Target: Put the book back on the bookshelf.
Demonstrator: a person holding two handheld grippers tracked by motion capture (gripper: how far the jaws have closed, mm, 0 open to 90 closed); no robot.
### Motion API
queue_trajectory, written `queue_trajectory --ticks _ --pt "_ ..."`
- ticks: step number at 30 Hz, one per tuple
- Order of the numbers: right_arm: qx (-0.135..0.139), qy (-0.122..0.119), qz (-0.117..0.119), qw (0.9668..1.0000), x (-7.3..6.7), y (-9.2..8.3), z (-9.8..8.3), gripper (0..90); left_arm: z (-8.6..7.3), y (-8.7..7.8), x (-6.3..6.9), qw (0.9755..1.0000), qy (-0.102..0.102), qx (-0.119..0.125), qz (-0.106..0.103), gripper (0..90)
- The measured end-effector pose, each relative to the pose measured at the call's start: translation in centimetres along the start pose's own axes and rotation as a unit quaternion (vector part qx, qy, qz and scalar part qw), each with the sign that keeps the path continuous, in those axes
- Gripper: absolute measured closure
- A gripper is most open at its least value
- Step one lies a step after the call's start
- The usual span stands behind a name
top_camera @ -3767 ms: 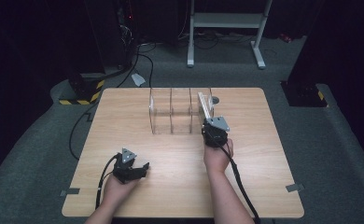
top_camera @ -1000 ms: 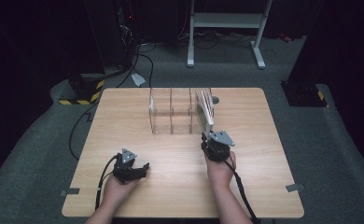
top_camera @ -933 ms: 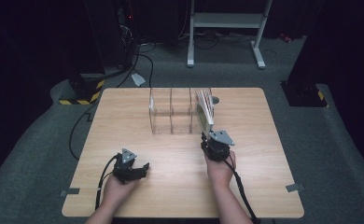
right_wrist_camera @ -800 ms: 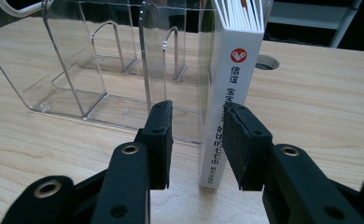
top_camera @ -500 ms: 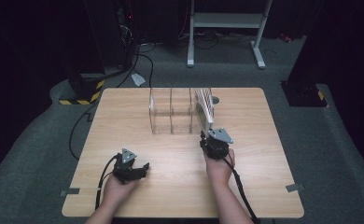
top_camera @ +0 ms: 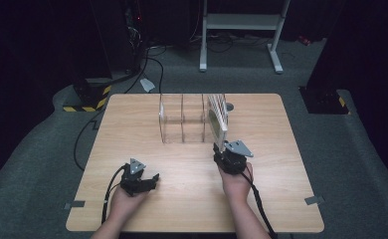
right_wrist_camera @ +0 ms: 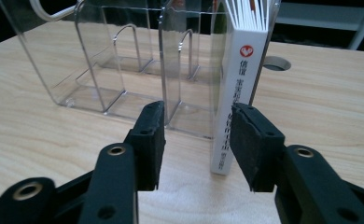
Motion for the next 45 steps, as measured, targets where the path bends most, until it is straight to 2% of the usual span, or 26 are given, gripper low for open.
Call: queue_trajectory --ticks 6,12,18,22,26,27,30,32,37,40,41,43,45 --pt "-0.007 -0.011 0.012 0.9999 0.7 -1.0 -1.0 48.7 0.0 0.0 0.0 1.0 0.0 -0.001 0.0 23.1" --pt "-0.022 -0.016 0.01 0.9996 2.7 -2.3 -3.1 42.7 0.0 0.0 0.0 1.0 -0.003 0.001 0.001 23.0" --pt "-0.041 -0.02 0.01 0.9989 5.0 -4.2 -5.3 38.8 -0.1 -0.1 0.1 1.0 0.001 0.0 -0.001 22.8" --pt "-0.071 -0.021 0.005 0.9972 7.2 -5.7 -6.9 35.7 -0.4 -0.4 0.1 1.0 0.001 -0.001 -0.002 21.5" --pt "-0.1 -0.005 -0.003 0.9949 9.5 -6.7 -8.3 32.2 -0.8 -0.8 -0.1 1.0 -0.001 -0.003 -0.001 19.4" --pt "-0.106 -0.005 -0.012 0.9943 10.2 -7.0 -8.7 32.4 -0.8 -0.8 -0.1 1.0 -0.001 -0.003 -0.001 18.5" --pt "-0.116 0.009 -0.022 0.993 11.3 -7.3 -9.3 31.4 -1.1 -1.0 -0.2 1.0 -0.003 -0.003 0.0 17.4" --pt "-0.13 0.01 -0.024 0.9911 11.6 -7.5 -9.7 30.2 -1.2 -1.2 -0.3 1.0 -0.002 -0.003 -0.001 17.3" --pt "-0.139 0.001 -0.024 0.99 11.7 -7.7 -9.9 29.8 -1.8 -1.7 -0.8 1.0 0.001 -0.006 -0.003 14.7" --pt "-0.161 -0.003 -0.018 0.9868 11.8 -7.6 -10.3 26.7 -2.3 -2.3 -1.3 0.9999 0.004 -0.005 -0.008 14.9" --pt "-0.163 -0.012 -0.019 0.9864 11.9 -7.6 -10.3 26.5 -2.4 -2.4 -1.4 0.9999 0.006 -0.006 -0.008 15.2" --pt "-0.165 -0.012 -0.011 0.9862 11.9 -7.6 -10.3 24.1 -2.5 -2.5 -1.5 0.9999 0.006 -0.004 -0.01 15.3" --pt "-0.167 -0.014 -0.014 0.9857 11.8 -7.6 -10.4 22.1 -2.5 -2.5 -1.6 0.9999 0.006 -0.005 -0.01 15.0"
Point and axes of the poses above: each handheld gripper's, and its own axes: y roughly forward along the jaws, z roughly out of its top, x roughly to its right, the point moved 6 cm from there along y, roughly forward along the jaws, and after that the axes turned 1 degree about y, right-handed, at the moved point
